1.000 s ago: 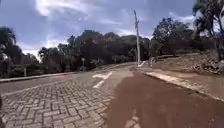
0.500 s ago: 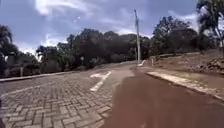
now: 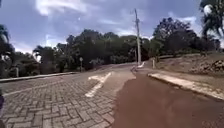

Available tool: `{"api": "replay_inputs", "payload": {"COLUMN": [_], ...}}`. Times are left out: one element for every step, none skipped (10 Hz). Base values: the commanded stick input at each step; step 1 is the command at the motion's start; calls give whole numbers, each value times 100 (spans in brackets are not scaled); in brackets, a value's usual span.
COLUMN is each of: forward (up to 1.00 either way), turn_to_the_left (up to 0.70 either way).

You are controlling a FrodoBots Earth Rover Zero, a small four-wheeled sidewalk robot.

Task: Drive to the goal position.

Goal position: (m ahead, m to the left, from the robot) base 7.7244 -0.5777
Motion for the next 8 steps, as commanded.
{"api": "replay_inputs", "payload": {"forward": [70,70,70,70,70,70,70,70], "turn_to_the_left": [0,0,-10,-27,-14,0,0,0]}}
